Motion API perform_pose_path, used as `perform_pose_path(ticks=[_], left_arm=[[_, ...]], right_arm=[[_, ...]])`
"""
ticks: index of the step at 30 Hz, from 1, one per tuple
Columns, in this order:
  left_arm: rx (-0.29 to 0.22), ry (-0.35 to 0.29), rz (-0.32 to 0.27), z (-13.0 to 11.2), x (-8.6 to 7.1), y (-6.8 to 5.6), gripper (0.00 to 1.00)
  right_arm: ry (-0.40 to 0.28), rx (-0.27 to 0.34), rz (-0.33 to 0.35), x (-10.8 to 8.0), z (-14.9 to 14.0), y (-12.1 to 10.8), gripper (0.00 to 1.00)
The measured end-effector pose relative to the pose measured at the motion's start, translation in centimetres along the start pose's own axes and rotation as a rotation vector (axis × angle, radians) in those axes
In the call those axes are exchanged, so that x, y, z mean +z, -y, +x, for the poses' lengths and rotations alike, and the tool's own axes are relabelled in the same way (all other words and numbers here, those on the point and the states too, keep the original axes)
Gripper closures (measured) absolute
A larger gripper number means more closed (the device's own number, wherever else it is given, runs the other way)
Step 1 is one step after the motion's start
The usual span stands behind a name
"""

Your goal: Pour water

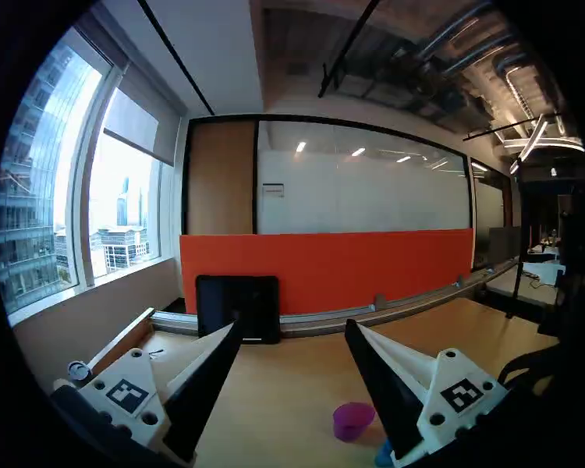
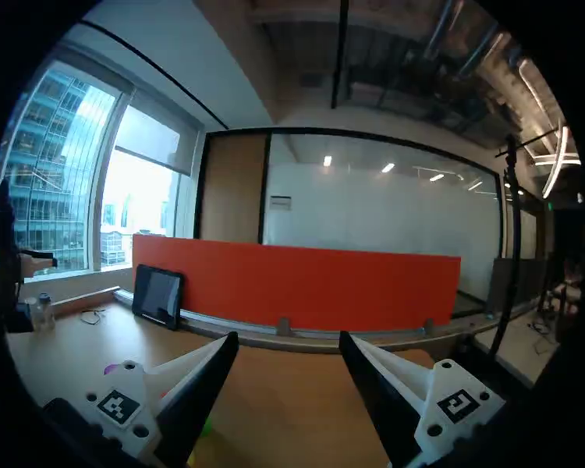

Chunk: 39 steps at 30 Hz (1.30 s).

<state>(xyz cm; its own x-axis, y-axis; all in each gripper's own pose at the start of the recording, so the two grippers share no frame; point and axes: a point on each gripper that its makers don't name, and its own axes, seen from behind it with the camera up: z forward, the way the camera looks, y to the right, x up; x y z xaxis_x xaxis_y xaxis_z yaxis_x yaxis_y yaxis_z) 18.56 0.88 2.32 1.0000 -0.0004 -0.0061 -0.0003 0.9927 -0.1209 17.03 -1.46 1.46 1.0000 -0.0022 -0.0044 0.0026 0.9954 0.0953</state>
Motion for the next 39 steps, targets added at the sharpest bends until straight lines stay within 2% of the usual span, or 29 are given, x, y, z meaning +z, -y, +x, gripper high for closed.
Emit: perform_pose_path(ticks=[5,9,21,29,39], left_arm=[[-0.004,0.010,-0.046,0.6,0.0,-0.9,0.03],[0.005,0.010,-0.091,0.8,0.0,-1.9,0.03],[0.022,0.014,-0.253,1.0,-0.2,-5.7,0.03],[0.030,0.036,-0.331,-0.1,-0.5,-7.6,0.03],[0.075,0.076,-0.398,-2.1,-1.0,-9.1,0.03]], right_arm=[[0.016,0.015,0.025,0.0,-0.5,0.1,0.00],[0.020,0.015,0.073,0.0,-0.5,0.7,0.00],[0.031,0.004,0.291,-0.7,-0.2,4.0,0.00],[0.034,0.025,0.381,-0.9,0.1,5.7,0.00],[0.095,-0.027,0.465,-1.0,-0.8,7.2,0.00]])
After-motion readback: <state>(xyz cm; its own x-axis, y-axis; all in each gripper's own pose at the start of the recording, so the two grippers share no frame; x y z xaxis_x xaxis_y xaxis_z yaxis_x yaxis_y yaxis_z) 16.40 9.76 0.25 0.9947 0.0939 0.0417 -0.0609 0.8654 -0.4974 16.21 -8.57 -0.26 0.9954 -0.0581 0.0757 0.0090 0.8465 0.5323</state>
